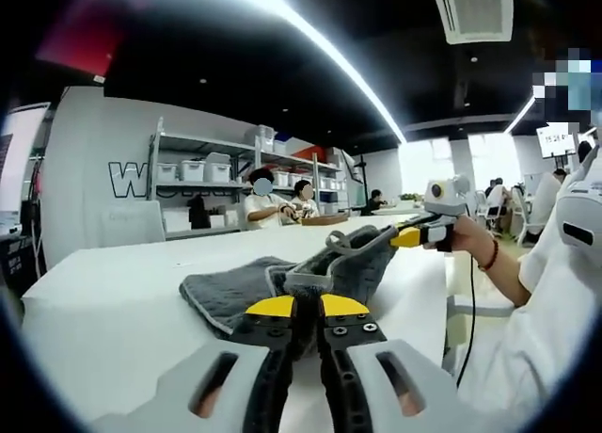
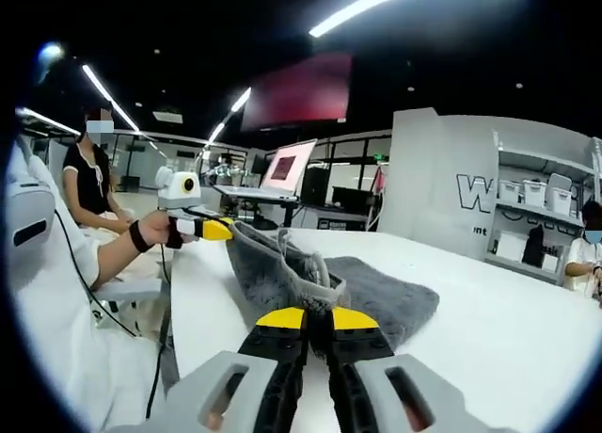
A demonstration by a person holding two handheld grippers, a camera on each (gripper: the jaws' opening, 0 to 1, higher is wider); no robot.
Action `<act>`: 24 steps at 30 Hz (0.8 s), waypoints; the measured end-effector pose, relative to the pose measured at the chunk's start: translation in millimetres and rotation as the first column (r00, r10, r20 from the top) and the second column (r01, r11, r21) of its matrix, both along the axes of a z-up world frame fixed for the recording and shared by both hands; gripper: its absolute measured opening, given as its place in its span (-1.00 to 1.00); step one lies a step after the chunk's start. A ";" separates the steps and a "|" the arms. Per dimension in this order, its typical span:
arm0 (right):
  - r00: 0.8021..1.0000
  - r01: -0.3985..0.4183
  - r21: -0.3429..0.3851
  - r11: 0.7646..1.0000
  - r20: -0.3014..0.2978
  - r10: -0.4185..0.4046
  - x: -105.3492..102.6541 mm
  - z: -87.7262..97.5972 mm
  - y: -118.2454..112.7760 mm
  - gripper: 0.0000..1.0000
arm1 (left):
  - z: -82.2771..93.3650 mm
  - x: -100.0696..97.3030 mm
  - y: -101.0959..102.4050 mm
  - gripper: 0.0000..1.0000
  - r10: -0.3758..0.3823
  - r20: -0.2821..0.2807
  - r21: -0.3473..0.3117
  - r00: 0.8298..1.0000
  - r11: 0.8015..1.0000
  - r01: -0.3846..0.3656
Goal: Open the folded towel by lifting each exposed corner and separating the folded layers until the towel lies flat within the target outline without major curled edges
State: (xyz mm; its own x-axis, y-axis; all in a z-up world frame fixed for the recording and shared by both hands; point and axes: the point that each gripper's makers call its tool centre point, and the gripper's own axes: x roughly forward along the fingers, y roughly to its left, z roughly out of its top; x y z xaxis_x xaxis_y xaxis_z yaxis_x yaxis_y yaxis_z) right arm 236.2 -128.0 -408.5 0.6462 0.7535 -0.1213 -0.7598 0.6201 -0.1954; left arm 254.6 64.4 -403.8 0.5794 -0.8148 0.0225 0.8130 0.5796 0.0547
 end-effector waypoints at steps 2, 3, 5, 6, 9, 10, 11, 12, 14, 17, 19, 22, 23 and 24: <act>1.000 -0.023 -0.008 1.000 -0.001 0.023 -3.6 -0.6 1.4 -0.98 | -2.9 -5.3 -1.8 -0.88 -0.036 0.002 0.036 0.999 0.999 0.035; 1.000 -0.024 -0.006 1.000 -0.002 0.024 -3.9 -0.5 1.3 -0.98 | -3.5 -6.4 -2.2 -0.88 -0.043 0.002 0.043 0.999 0.998 0.043; 0.999 -0.040 -0.016 0.999 -0.017 0.040 -6.1 -3.3 0.2 -0.98 | -4.8 -10.9 -1.7 -0.88 -0.065 -0.002 0.062 0.998 0.996 0.065; 0.999 -0.048 -0.018 0.999 -0.025 0.048 -7.1 -4.5 -0.7 -0.98 | -6.0 -12.6 -0.9 -0.88 -0.074 0.007 0.085 0.997 0.994 0.073; 0.997 -0.064 -0.026 0.998 -0.034 0.063 -9.2 -6.6 -2.4 -0.98 | -14.8 -21.9 -2.2 -0.88 -0.130 -0.031 0.126 0.991 0.983 0.133; 0.997 -0.066 -0.027 0.997 -0.034 0.065 -9.5 -6.7 -2.6 -0.98 | -15.8 -22.5 -1.9 -0.88 -0.136 -0.032 0.133 0.990 0.981 0.139; 0.996 -0.077 -0.035 0.996 -0.041 0.076 -11.0 -8.5 -3.1 -0.98 | -16.9 -23.0 -1.6 -0.88 -0.141 -0.033 0.140 0.989 0.980 0.145; 0.996 -0.082 -0.040 0.996 -0.044 0.080 -11.7 -9.3 -3.5 -0.98 | -17.6 -23.1 -0.9 -0.88 -0.143 -0.029 0.148 0.989 0.978 0.146; 0.994 -0.103 -0.056 0.993 -0.047 0.101 -14.7 -11.9 -3.7 -0.99 | -21.4 -27.8 -1.4 -0.88 -0.171 -0.036 0.174 0.985 0.969 0.175; 0.992 -0.119 -0.074 0.990 -0.052 0.115 -17.3 -14.7 -5.5 -0.99 | -23.5 -35.1 -2.9 -0.87 -0.215 -0.032 0.196 0.976 0.956 0.217; 0.990 -0.133 -0.079 0.988 -0.054 0.129 -19.6 -15.8 -7.8 -0.99 | -27.5 -38.9 -1.6 -0.87 -0.241 -0.054 0.195 0.969 0.949 0.247; 0.986 -0.159 -0.102 0.982 -0.060 0.153 -23.9 -19.9 -8.7 -0.98 | -29.7 -39.3 0.5 -0.87 -0.248 -0.066 0.196 0.967 0.947 0.256; 0.985 -0.166 -0.110 0.980 -0.061 0.160 -24.8 -21.1 -8.7 -0.98 | -29.8 -39.9 0.5 -0.87 -0.249 -0.066 0.197 0.966 0.946 0.258; 0.984 -0.173 -0.118 0.978 -0.062 0.167 -25.8 -22.4 -8.6 -0.98 | -30.8 -40.9 0.8 -0.87 -0.254 -0.067 0.208 0.965 0.942 0.262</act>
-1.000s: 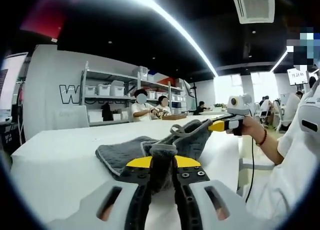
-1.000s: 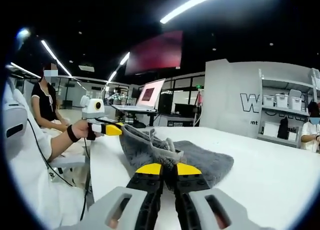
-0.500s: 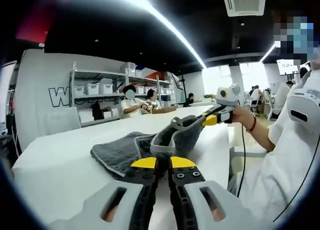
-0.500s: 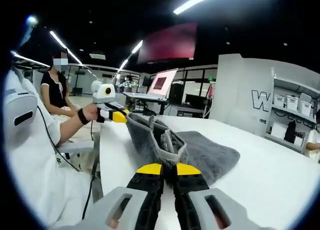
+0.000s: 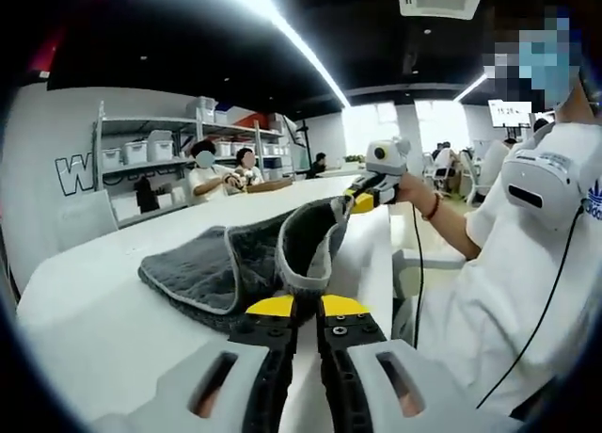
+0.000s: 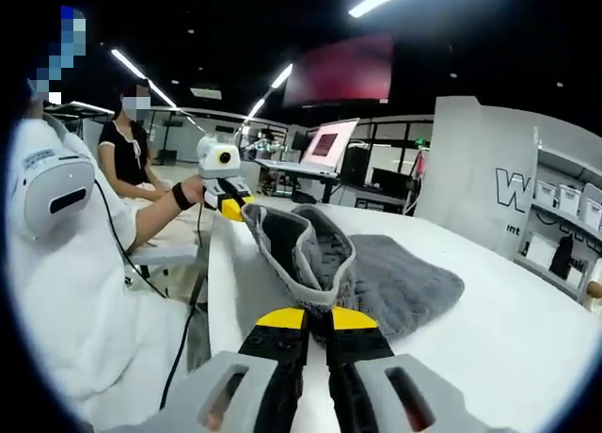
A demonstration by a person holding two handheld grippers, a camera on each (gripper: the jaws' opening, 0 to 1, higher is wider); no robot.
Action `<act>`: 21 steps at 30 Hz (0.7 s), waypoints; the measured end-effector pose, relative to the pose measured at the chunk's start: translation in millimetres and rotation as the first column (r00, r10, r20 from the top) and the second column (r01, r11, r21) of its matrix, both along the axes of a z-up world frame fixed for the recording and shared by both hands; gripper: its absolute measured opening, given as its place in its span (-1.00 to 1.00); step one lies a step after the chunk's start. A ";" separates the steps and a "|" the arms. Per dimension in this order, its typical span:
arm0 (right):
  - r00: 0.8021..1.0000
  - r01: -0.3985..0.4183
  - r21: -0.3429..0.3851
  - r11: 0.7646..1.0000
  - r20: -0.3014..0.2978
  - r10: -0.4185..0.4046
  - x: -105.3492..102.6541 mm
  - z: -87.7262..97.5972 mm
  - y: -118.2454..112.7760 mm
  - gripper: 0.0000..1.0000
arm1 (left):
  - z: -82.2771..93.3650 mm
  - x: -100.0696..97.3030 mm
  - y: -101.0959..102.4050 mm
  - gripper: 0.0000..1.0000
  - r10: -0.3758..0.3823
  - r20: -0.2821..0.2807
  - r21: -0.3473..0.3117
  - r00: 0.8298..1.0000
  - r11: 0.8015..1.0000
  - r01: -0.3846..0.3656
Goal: Open the folded towel by lifting each exposed corner and separating the folded layers until the towel lies flat within the target outline without major curled edges
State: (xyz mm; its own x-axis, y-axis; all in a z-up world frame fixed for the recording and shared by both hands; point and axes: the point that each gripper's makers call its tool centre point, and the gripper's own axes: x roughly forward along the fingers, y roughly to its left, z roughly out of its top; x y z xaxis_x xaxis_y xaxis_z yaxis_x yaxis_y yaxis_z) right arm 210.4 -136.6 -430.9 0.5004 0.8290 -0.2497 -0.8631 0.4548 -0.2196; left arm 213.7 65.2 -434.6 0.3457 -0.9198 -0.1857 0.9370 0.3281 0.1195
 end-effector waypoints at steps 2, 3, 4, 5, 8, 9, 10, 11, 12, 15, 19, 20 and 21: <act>1.000 -0.009 -0.011 1.000 0.001 0.009 -1.1 -1.9 0.0 -0.97 | -0.9 -0.7 0.3 -0.87 -0.002 0.004 0.010 1.000 1.000 0.002; 1.000 -0.013 -0.017 1.000 0.001 0.013 -1.7 -2.9 0.0 -0.97 | -1.3 -1.0 0.5 -0.87 -0.004 0.006 0.015 1.000 1.000 0.004; 1.000 -0.015 -0.017 1.000 -0.002 0.015 -2.0 -3.5 0.1 -0.97 | -1.7 -1.6 0.4 -0.87 -0.005 0.006 0.019 1.000 1.000 0.005; 1.000 -0.016 -0.017 1.000 -0.005 0.016 -2.3 -4.0 0.1 -0.96 | -2.2 -2.2 0.4 -0.86 -0.007 0.007 0.022 1.000 1.000 0.007; 0.999 -0.043 -0.062 0.997 -0.012 0.042 -6.4 -11.7 -0.4 -0.93 | -10.5 -6.7 2.5 -0.86 -0.031 0.018 0.084 0.999 0.996 0.029; 0.998 -0.056 -0.101 0.993 -0.006 0.055 -9.8 -16.2 -0.8 -0.92 | -11.7 -7.5 2.9 -0.85 -0.036 0.028 0.098 0.999 0.995 0.033; 0.998 -0.056 -0.102 0.993 -0.006 0.055 -9.9 -16.2 -1.0 -0.92 | -13.1 -10.0 2.8 -0.85 -0.051 0.041 0.110 0.998 0.993 0.046; 0.998 -0.059 -0.104 0.993 -0.008 0.058 -10.5 -16.6 -1.3 -0.91 | -15.7 -11.3 3.4 -0.85 -0.059 0.035 0.120 0.998 0.991 0.055; 0.998 -0.062 -0.105 0.993 -0.010 0.061 -11.0 -16.9 -1.4 -0.90 | -16.4 -10.9 3.9 -0.85 -0.060 0.032 0.119 0.998 0.991 0.056; 0.997 -0.077 -0.150 0.986 -0.013 0.076 -15.2 -22.7 -2.7 -0.85 | -19.3 -12.7 5.4 -0.83 -0.075 0.024 0.122 0.997 0.990 0.072; 0.996 -0.092 -0.169 0.981 -0.017 0.091 -19.3 -25.1 -2.6 -0.82 | -19.0 -21.1 7.5 -0.82 -0.120 0.050 0.135 0.991 0.984 0.112; 0.995 -0.095 -0.169 0.981 -0.018 0.094 -19.9 -25.0 -2.8 -0.81 | -18.0 -23.3 7.2 -0.82 -0.127 0.053 0.131 0.990 0.984 0.119; 0.996 -0.093 -0.164 0.982 -0.018 0.092 -19.9 -23.7 -3.4 -0.81 | -16.4 -24.3 8.0 -0.82 -0.131 0.054 0.124 0.990 0.985 0.123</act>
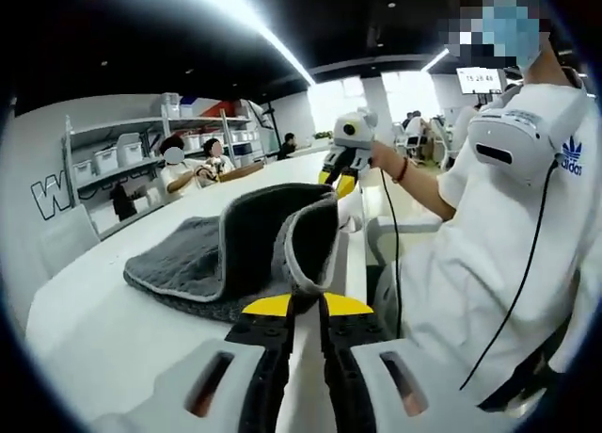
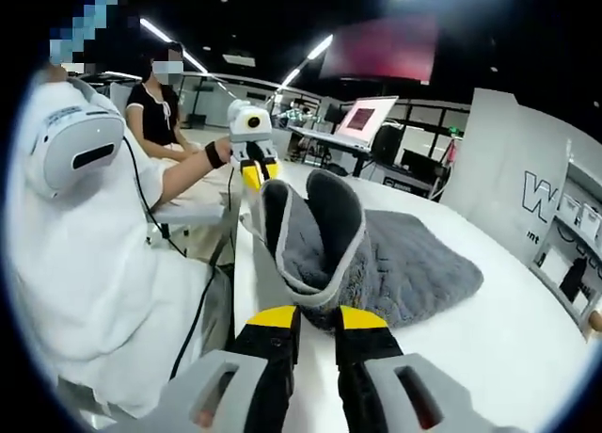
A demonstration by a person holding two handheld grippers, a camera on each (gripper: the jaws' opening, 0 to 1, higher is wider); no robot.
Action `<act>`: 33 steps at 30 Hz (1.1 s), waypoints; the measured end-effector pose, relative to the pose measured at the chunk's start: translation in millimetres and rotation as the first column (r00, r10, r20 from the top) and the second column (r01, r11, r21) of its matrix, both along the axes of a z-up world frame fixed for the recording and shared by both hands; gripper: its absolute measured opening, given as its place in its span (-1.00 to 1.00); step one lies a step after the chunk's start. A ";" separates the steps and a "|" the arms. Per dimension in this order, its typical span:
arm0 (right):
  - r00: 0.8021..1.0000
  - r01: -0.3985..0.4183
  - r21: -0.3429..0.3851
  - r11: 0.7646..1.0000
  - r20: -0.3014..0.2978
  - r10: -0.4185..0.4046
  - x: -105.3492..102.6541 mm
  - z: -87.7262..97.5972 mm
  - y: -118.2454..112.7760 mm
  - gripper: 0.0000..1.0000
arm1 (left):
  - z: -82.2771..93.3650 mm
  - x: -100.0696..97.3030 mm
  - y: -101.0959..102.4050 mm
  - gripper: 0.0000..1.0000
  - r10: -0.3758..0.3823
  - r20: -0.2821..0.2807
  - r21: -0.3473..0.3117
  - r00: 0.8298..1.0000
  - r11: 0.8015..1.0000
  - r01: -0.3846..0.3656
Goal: Open the folded towel by lifting each exposed corner and separating the folded layers until the towel lies flat within the target outline without major curled edges
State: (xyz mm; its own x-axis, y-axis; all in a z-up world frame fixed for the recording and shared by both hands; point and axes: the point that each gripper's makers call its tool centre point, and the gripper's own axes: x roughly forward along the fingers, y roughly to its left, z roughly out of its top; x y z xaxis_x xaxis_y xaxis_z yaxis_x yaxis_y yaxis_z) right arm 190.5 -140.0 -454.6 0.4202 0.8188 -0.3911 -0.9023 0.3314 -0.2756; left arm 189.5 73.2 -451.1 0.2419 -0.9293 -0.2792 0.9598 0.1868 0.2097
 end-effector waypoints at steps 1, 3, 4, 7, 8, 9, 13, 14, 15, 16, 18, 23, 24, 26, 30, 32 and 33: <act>1.000 0.002 0.005 1.000 -0.001 -0.002 -0.1 1.3 -0.7 -0.81 | 1.5 -1.0 0.8 -0.83 -0.004 0.000 -0.007 1.000 1.000 0.004; 1.000 0.003 0.008 1.000 0.002 -0.003 -0.5 2.7 -1.6 -0.81 | 2.4 -1.4 1.8 -0.83 -0.005 0.000 -0.011 1.000 1.000 0.005; 1.000 0.001 0.012 1.000 0.004 -0.002 -1.9 4.2 -2.7 -0.80 | 3.9 -1.1 2.7 -0.83 -0.002 0.001 -0.019 1.000 1.000 0.002; 1.000 0.002 0.000 1.000 0.023 -0.002 -5.5 8.0 -6.6 -0.79 | 6.5 -2.9 0.8 -0.83 -0.002 0.007 -0.032 1.000 0.999 0.002; 0.999 0.011 0.005 1.000 0.030 -0.011 -4.5 10.6 -7.4 -0.79 | 7.0 -3.2 0.1 -0.83 -0.003 0.008 -0.035 1.000 0.999 0.003; 0.999 0.015 0.007 1.000 0.034 -0.016 -4.7 12.8 -8.0 -0.78 | 8.0 -3.4 -0.5 -0.83 -0.004 0.010 -0.040 1.000 0.999 0.004; 0.999 -0.005 0.012 1.000 0.053 0.004 -11.8 18.6 -8.2 -0.78 | 9.9 -4.4 -1.0 -0.82 -0.011 0.019 -0.043 1.000 0.999 0.012; 0.998 -0.002 0.013 1.000 0.055 0.001 -11.6 19.3 -8.5 -0.78 | 9.8 -5.1 -1.5 -0.82 -0.015 0.022 -0.041 1.000 0.999 0.016; 0.998 0.002 0.014 1.000 0.058 -0.003 -10.8 19.9 -8.7 -0.78 | 9.7 -5.4 -1.8 -0.82 -0.018 0.022 -0.041 1.000 0.999 0.019; 0.998 0.003 0.013 1.000 0.060 -0.004 -10.6 20.0 -8.5 -0.78 | 9.8 -5.8 -2.9 -0.82 -0.018 0.020 -0.044 1.000 0.999 0.019; 0.998 0.002 0.012 1.000 0.060 -0.002 -10.7 19.9 -7.7 -0.78 | 9.8 -4.6 -2.8 -0.82 -0.017 0.017 -0.046 1.000 0.999 0.017; 0.998 -0.004 -0.005 1.000 0.070 0.005 -13.7 20.3 -7.8 -0.77 | 9.3 -3.9 -1.9 -0.82 -0.018 0.020 -0.041 1.000 0.999 0.019; 0.997 -0.001 -0.002 1.000 0.077 0.001 -14.6 22.8 -10.2 -0.78 | 9.4 -4.0 -1.7 -0.82 -0.020 0.020 -0.042 1.000 0.999 0.021; 0.996 0.010 0.007 1.000 0.084 -0.010 -13.5 25.7 -12.0 -0.78 | 9.2 -2.6 -1.4 -0.81 -0.015 0.015 -0.045 1.000 0.999 0.016; 0.995 0.003 0.002 1.000 0.095 -0.003 -13.5 26.1 -6.5 -0.78 | 9.2 0.4 -1.4 -0.76 -0.001 0.012 -0.051 1.000 0.999 0.002; 0.995 0.005 -0.028 1.000 0.102 -0.002 -12.7 21.9 -5.2 -0.78 | 10.3 0.5 -1.5 -0.75 0.001 0.008 -0.059 1.000 0.998 -0.001; 0.995 0.006 -0.034 0.999 0.102 -0.002 -12.4 21.0 -4.2 -0.78 | 10.9 0.6 -2.0 -0.75 0.001 0.004 -0.065 1.000 0.998 -0.001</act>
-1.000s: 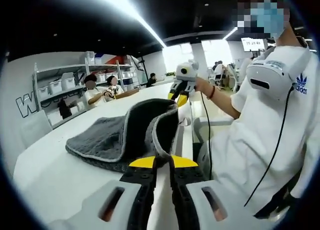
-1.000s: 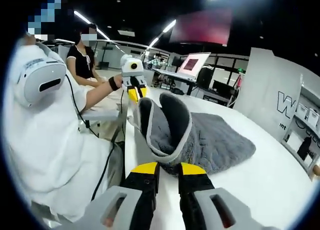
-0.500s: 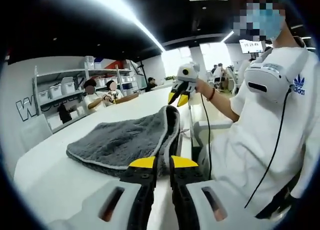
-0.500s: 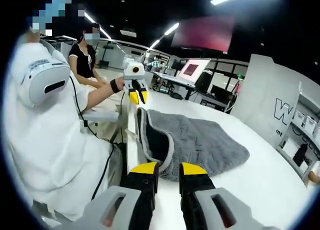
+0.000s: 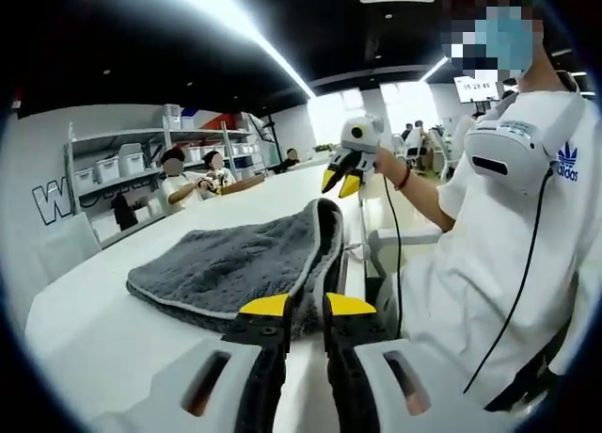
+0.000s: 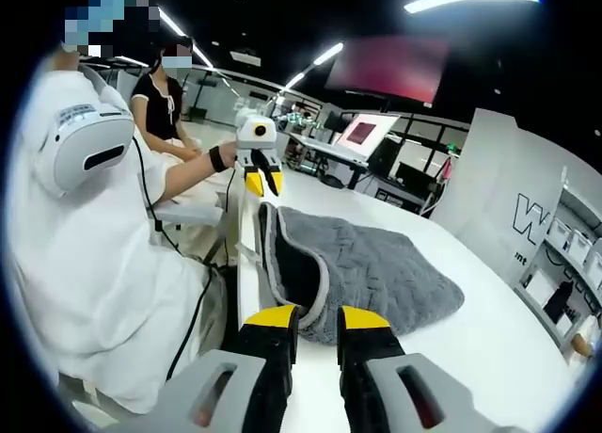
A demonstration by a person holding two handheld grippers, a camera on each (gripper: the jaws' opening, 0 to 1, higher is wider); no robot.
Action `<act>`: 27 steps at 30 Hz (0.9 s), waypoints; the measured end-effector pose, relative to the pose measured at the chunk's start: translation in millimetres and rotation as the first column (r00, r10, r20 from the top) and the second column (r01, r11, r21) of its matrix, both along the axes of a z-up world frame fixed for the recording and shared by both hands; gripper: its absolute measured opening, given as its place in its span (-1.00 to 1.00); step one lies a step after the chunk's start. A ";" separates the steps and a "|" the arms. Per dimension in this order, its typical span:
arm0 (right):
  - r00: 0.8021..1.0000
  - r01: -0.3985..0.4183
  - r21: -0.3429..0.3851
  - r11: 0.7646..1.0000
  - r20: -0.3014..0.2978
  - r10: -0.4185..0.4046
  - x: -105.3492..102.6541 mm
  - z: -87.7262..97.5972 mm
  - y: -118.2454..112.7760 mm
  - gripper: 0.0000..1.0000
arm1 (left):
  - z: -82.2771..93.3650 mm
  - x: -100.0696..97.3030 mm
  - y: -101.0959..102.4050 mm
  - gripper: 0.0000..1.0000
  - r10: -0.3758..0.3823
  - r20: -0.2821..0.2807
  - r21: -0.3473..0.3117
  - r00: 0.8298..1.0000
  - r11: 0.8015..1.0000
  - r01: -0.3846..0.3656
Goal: Open the folded towel by lifting each exposed corner and separating the folded layers until the towel lies flat within the target outline without major curled edges
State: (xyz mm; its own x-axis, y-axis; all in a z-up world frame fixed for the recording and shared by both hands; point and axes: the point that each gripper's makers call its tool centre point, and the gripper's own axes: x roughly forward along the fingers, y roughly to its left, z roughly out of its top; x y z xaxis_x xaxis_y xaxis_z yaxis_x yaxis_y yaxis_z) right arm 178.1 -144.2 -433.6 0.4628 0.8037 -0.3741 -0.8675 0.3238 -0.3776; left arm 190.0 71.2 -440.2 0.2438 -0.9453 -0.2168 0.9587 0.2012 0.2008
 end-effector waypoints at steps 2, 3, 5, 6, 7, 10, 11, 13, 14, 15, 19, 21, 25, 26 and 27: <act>1.000 -0.004 -0.006 1.000 0.004 0.004 -0.2 -0.1 2.4 -0.78 | -0.3 1.2 -0.3 -0.75 0.004 -0.001 -0.002 1.000 1.000 -0.004; 1.000 -0.006 -0.006 1.000 0.004 0.006 -0.4 -0.2 3.3 -0.78 | -0.8 2.2 -0.5 -0.75 0.007 -0.003 -0.003 1.000 1.000 -0.007; 1.000 -0.014 -0.031 0.999 0.028 0.015 -1.0 -1.8 5.5 -0.78 | -1.9 3.6 -1.7 -0.75 0.013 -0.013 -0.006 1.000 1.000 -0.013; 1.000 -0.010 -0.038 0.999 0.025 0.011 -1.2 -2.5 6.6 -0.78 | -1.8 4.6 -1.9 -0.75 0.016 -0.017 -0.012 1.000 1.000 -0.016; 1.000 -0.009 -0.042 0.999 0.025 0.010 -1.3 -2.5 7.2 -0.78 | -1.5 5.4 -1.8 -0.75 0.018 -0.020 -0.015 1.000 1.000 -0.019; 0.999 -0.012 -0.050 0.999 0.042 0.014 -3.1 -0.4 10.0 -0.78 | 0.7 7.4 -1.2 -0.75 0.029 -0.024 -0.027 0.999 0.999 -0.029; 0.999 -0.015 -0.052 0.999 0.046 0.017 -3.7 0.3 11.0 -0.78 | 1.7 7.3 -1.3 -0.75 0.031 -0.023 -0.032 0.999 0.999 -0.032; 0.998 -0.013 -0.058 0.998 0.065 0.016 -4.3 2.8 12.5 -0.78 | 2.5 7.5 -0.3 -0.75 0.037 -0.020 -0.034 0.999 0.999 -0.038; 0.997 -0.012 -0.059 0.998 0.069 0.016 -4.5 3.5 12.8 -0.78 | 2.6 7.5 0.3 -0.75 0.039 -0.015 -0.032 0.999 0.999 -0.040; 0.997 -0.010 -0.059 0.998 0.071 0.015 -4.8 4.3 13.1 -0.78 | 2.6 7.2 0.9 -0.75 0.040 -0.012 -0.030 0.999 0.999 -0.040; 0.997 -0.010 -0.051 0.999 0.080 0.014 -5.9 7.5 16.4 -0.79 | 5.6 9.3 3.0 -0.75 0.049 -0.017 -0.045 0.999 0.998 -0.050; 0.996 -0.008 -0.052 0.999 0.086 0.012 -6.3 8.4 18.4 -0.79 | 6.4 9.8 3.0 -0.75 0.053 -0.023 -0.054 0.998 0.997 -0.054; 0.995 -0.010 -0.053 0.999 0.100 0.016 -6.9 10.6 22.5 -0.79 | 6.0 11.9 4.3 -0.73 0.061 -0.023 -0.053 0.998 0.997 -0.062; 0.994 -0.006 -0.056 0.998 0.105 0.012 -6.5 11.0 23.1 -0.79 | 5.9 12.3 4.2 -0.73 0.063 -0.021 -0.052 0.998 0.997 -0.064; 0.994 -0.001 -0.062 0.998 0.110 0.008 -6.2 11.2 23.6 -0.79 | 5.9 12.6 3.9 -0.73 0.064 -0.021 -0.052 0.998 0.997 -0.065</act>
State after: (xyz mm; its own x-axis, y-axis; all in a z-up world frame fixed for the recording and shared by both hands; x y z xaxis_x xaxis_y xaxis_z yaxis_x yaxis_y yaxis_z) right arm 171.9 -120.7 -422.4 0.5001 0.7828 -0.3703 -0.8210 0.2927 -0.4901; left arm 202.6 75.0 -434.3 0.3009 -0.9379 -0.1728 0.9470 0.2725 0.1699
